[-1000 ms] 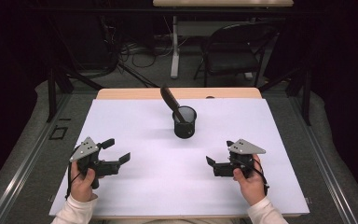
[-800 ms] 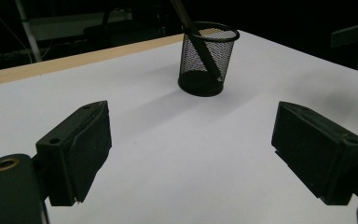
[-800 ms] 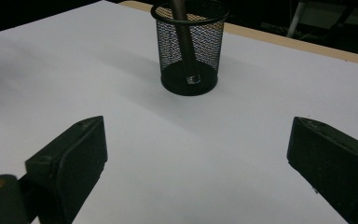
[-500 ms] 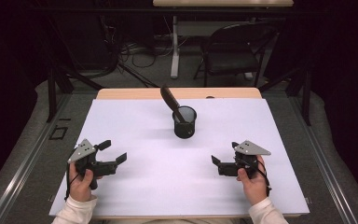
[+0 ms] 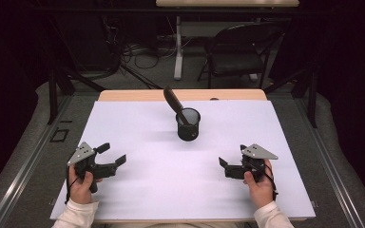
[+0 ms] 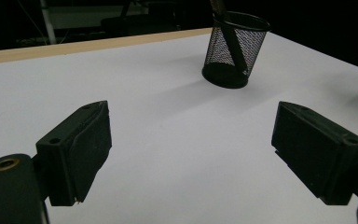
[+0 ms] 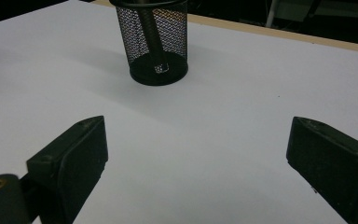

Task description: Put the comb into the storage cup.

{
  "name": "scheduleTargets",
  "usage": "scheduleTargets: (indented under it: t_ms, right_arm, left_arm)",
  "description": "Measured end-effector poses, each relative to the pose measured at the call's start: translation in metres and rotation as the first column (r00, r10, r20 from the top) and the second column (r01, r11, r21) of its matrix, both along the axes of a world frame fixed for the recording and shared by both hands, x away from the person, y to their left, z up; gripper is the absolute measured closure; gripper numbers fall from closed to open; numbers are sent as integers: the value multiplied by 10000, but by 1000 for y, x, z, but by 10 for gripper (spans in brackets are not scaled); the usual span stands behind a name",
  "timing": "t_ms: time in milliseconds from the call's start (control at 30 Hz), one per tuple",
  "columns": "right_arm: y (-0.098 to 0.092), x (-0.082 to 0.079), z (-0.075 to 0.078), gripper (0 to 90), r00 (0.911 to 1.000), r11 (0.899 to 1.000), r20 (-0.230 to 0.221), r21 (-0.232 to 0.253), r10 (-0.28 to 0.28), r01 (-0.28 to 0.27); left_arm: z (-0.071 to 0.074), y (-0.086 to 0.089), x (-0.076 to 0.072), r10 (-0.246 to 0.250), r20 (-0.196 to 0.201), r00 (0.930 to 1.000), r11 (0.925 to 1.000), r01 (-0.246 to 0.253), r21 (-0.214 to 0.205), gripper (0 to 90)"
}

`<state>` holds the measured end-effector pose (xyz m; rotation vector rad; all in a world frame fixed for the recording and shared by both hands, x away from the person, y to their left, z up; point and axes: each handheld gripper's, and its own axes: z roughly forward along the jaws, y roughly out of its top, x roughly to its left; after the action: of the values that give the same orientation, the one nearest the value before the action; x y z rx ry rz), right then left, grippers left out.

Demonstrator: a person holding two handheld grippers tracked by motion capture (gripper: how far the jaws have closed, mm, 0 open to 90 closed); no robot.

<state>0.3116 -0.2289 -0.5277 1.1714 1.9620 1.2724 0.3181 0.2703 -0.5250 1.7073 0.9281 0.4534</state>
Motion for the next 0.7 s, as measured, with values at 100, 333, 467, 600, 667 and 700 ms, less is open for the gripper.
scheduleTargets:
  t_ms: [100,333,467,600,667,700]
  right_arm:
    - [-1,1,-2,53,10000,10000,-60,-9,-52,52]
    - [-2,3,-5,56,9998,9998,-78,-85,-169,168]
    - [-5,4,-7,57,9997,9997,-107,-33,-241,241]
    - [-8,6,-8,58,9992,9994,-214,-96,-344,342]
    - [-9,7,-9,60,9990,9992,-191,-30,-395,395]
    - [-9,7,-10,61,9987,9991,-251,15,-433,433]
  left_arm:
    - [-1,1,1,26,-11,10000,10000,-26,36,121]
    - [-5,3,3,186,-117,9998,9998,-185,43,122]
    - [-6,4,3,229,-151,9996,9997,-228,92,122]
    - [-7,4,4,252,-196,9995,9996,-250,133,122]
    - [-7,4,4,256,-198,9995,9996,-254,109,122]
    - [-7,4,4,264,-202,9994,9996,-262,110,122]
